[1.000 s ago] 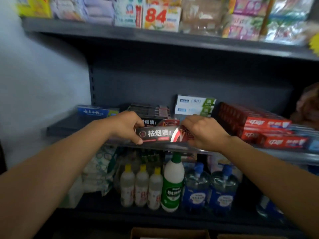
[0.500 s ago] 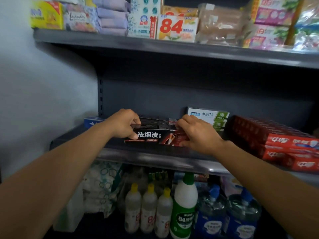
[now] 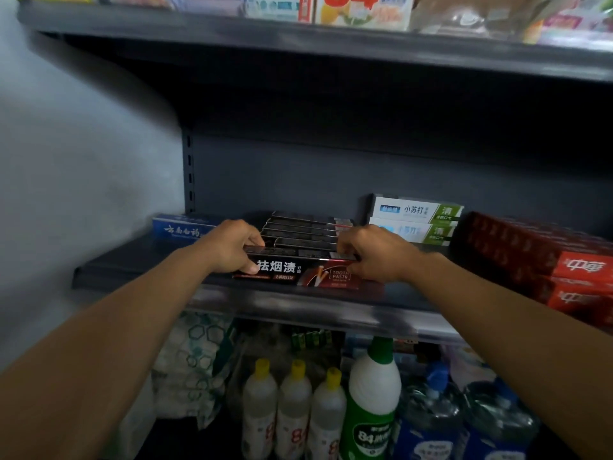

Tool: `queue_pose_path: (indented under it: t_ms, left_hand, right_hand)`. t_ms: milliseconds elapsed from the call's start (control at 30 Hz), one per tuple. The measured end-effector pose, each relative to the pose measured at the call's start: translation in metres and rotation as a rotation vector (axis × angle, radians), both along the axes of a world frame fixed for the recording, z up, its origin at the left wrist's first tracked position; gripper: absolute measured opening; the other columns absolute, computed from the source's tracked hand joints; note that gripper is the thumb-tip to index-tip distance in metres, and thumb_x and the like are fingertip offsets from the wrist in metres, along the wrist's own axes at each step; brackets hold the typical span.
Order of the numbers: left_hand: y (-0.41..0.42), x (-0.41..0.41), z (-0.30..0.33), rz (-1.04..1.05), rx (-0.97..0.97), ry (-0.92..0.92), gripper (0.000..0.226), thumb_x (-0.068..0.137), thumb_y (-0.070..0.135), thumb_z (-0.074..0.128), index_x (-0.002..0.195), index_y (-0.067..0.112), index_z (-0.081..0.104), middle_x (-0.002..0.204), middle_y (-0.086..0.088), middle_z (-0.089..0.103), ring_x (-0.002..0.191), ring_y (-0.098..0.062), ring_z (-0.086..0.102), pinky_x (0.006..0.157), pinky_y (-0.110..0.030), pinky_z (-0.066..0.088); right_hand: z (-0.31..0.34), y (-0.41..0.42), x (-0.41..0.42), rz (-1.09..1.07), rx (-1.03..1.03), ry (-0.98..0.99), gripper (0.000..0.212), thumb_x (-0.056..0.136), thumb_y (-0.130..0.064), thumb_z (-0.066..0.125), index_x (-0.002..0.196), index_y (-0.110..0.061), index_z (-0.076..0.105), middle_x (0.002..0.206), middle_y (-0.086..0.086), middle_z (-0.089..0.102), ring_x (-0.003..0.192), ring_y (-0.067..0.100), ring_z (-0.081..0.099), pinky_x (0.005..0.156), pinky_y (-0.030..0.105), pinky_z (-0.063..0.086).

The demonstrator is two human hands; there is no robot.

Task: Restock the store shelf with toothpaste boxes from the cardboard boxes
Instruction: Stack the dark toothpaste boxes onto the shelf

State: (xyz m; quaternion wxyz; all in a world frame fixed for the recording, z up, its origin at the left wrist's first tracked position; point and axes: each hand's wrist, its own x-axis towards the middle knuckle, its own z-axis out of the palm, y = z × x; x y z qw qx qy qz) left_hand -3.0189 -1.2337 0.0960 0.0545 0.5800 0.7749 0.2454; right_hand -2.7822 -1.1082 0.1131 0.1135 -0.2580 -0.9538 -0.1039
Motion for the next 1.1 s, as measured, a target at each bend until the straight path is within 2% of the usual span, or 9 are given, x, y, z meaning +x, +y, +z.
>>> queue_pose_path:
  t_ms: [67, 200, 367, 533, 700, 833, 933, 1000, 1100]
  left_hand:
    - [0.004, -0.004, -0.002, 0.008, 0.013, -0.011, 0.053, 0.068, 0.003, 0.083, 0.116, 0.012, 0.063, 0.12, -0.005, 0.064, 0.112, -0.018, 0.058, 0.104, -0.039, 0.043]
    - [0.011, -0.004, -0.003, 0.019, -0.007, 0.082, 0.055, 0.071, 0.009, 0.082, 0.122, 0.012, 0.061, 0.124, -0.005, 0.062, 0.113, -0.02, 0.057, 0.101, -0.036, 0.044]
    - [0.006, 0.008, 0.002, 0.057, -0.013, 0.189, 0.066, 0.074, 0.015, 0.081, 0.134, 0.01, 0.053, 0.132, -0.01, 0.057, 0.12, -0.026, 0.053, 0.101, -0.033, 0.042]
    - [-0.018, 0.046, 0.01, 0.051, 0.11, 0.292, 0.066, 0.073, 0.016, 0.081, 0.133, 0.007, 0.054, 0.13, -0.017, 0.057, 0.116, -0.033, 0.054, 0.097, -0.034, 0.042]
    - [-0.048, 0.106, -0.004, -0.094, 0.196, 0.254, 0.063, 0.072, 0.02, 0.082, 0.129, 0.011, 0.058, 0.131, -0.013, 0.057, 0.119, -0.031, 0.052, 0.102, -0.036, 0.041]
    - [-0.069, 0.159, -0.054, -0.273, 0.102, 0.232, 0.053, 0.071, 0.02, 0.081, 0.121, 0.014, 0.064, 0.122, -0.01, 0.062, 0.112, -0.027, 0.057, 0.097, -0.035, 0.046]
    - [-0.078, 0.187, -0.109, -0.357, -0.065, 0.182, 0.045, 0.07, 0.021, 0.079, 0.113, 0.013, 0.068, 0.114, -0.009, 0.066, 0.104, -0.025, 0.061, 0.087, -0.031, 0.05]
    - [-0.082, 0.201, -0.148, -0.378, -0.174, 0.128, 0.047, 0.072, 0.02, 0.078, 0.117, 0.013, 0.066, 0.117, -0.007, 0.065, 0.107, -0.022, 0.06, 0.081, -0.025, 0.046]
    - [-0.088, 0.215, -0.203, -0.426, -0.297, 0.048, 0.052, 0.074, 0.026, 0.077, 0.123, 0.017, 0.062, 0.119, 0.001, 0.062, 0.111, -0.021, 0.059, 0.082, -0.026, 0.048]
  right_hand:
    - [-0.001, 0.004, -0.001, 0.002, 0.004, 0.004, 0.017, 0.076, -0.018, 0.066, 0.091, -0.02, 0.059, 0.094, 0.0, 0.06, 0.086, 0.021, 0.056, 0.073, 0.036, 0.05]
    - [-0.005, 0.008, -0.004, 0.005, 0.036, 0.017, 0.019, 0.076, -0.019, 0.067, 0.095, -0.018, 0.062, 0.098, 0.001, 0.062, 0.088, 0.022, 0.057, 0.076, 0.038, 0.051]
    - [-0.003, 0.003, -0.002, -0.005, 0.05, 0.008, 0.014, 0.075, -0.019, 0.065, 0.086, -0.02, 0.056, 0.098, 0.006, 0.061, 0.09, 0.029, 0.058, 0.075, 0.039, 0.051]
    - [-0.006, -0.024, 0.026, 0.01, 0.092, 0.079, 0.041, 0.081, -0.024, 0.067, 0.118, -0.009, 0.058, 0.122, 0.013, 0.056, 0.112, 0.032, 0.053, 0.089, 0.043, 0.047]
    - [-0.047, -0.067, 0.07, 0.104, 0.03, 0.115, 0.046, 0.081, -0.028, 0.064, 0.122, -0.01, 0.056, 0.122, 0.012, 0.056, 0.113, 0.032, 0.052, 0.089, 0.045, 0.048]
    - [-0.106, -0.1, 0.108, 0.132, -0.081, 0.065, 0.044, 0.081, -0.023, 0.068, 0.122, -0.01, 0.058, 0.119, 0.012, 0.057, 0.111, 0.031, 0.054, 0.087, 0.045, 0.049]
    - [-0.161, -0.115, 0.136, 0.101, -0.183, -0.011, 0.044, 0.083, -0.021, 0.067, 0.125, -0.009, 0.057, 0.122, 0.012, 0.057, 0.112, 0.03, 0.053, 0.087, 0.042, 0.048]
    - [-0.197, -0.121, 0.154, 0.07, -0.27, -0.064, 0.047, 0.085, -0.022, 0.066, 0.129, -0.01, 0.055, 0.127, 0.01, 0.056, 0.116, 0.028, 0.051, 0.09, 0.041, 0.047]
    - [-0.248, -0.127, 0.178, 0.02, -0.407, -0.166, 0.049, 0.089, -0.026, 0.062, 0.134, -0.013, 0.051, 0.132, 0.008, 0.052, 0.121, 0.025, 0.048, 0.094, 0.038, 0.044]
